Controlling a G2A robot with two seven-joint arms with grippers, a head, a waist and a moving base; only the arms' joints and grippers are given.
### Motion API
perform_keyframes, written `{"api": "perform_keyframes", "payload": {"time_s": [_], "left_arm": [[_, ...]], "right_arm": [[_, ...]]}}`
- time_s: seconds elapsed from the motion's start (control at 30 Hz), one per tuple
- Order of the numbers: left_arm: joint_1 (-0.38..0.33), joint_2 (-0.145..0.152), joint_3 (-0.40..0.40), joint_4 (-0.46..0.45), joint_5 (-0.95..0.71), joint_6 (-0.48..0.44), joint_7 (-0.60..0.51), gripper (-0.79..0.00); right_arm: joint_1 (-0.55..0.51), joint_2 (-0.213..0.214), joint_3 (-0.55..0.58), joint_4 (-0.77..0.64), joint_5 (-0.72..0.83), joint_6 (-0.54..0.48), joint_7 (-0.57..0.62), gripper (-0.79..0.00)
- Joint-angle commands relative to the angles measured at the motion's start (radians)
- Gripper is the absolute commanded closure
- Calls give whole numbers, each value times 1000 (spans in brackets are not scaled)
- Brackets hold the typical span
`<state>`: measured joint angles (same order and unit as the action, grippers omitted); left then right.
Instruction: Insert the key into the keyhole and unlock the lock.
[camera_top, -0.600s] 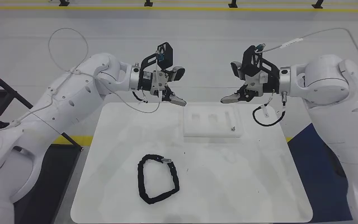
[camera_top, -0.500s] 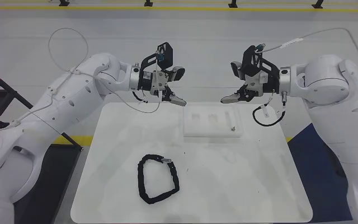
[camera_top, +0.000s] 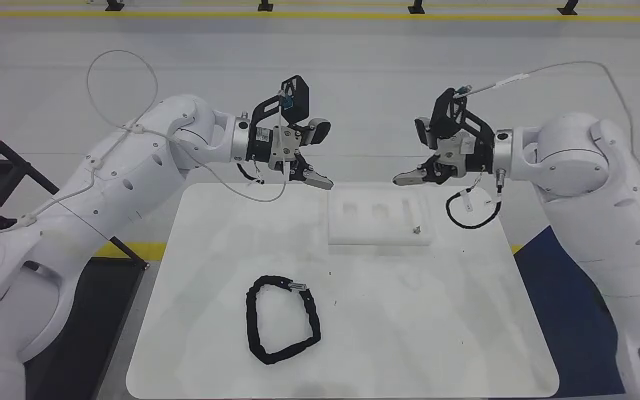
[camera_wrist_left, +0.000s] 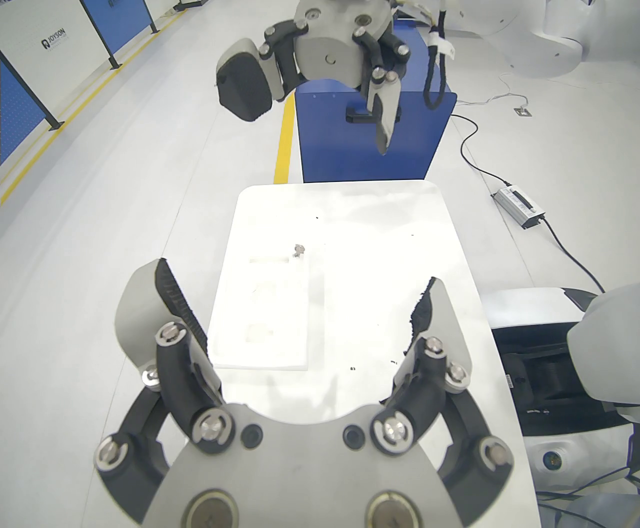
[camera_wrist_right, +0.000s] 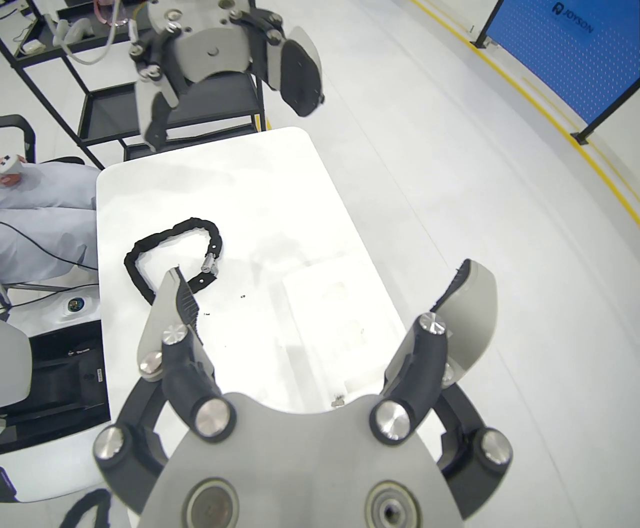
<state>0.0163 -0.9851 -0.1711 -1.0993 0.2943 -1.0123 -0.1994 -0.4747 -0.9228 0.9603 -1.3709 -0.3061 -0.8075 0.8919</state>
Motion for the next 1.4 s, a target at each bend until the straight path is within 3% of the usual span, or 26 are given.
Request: {"api": "perform_keyframes", "payload": {"time_s": [0.0, 0.33, 0.57, 0.83, 1.03, 1.37], "left_arm": [[0, 0, 0, 0, 0, 0, 0, -785], [0, 0, 0, 0, 0, 0, 0, -785], [0, 0, 0, 0, 0, 0, 0, -785], [0, 0, 0, 0, 0, 0, 0, -785], [0, 0, 0, 0, 0, 0, 0, -785], [0, 0, 0, 0, 0, 0, 0, -785]], "right_arm": [[3, -3, -9, 35, 0, 3, -4, -785], [19, -25, -81, 229, 29, 23, 13, -785], [36, -57, -148, 388, 84, 109, 44, -785], [60, -107, -208, 539, 135, 302, 39, -785], [70, -148, -243, 625, 215, 439, 103, -785], [106, -218, -334, 705, 169, 608, 188, -785]]}}
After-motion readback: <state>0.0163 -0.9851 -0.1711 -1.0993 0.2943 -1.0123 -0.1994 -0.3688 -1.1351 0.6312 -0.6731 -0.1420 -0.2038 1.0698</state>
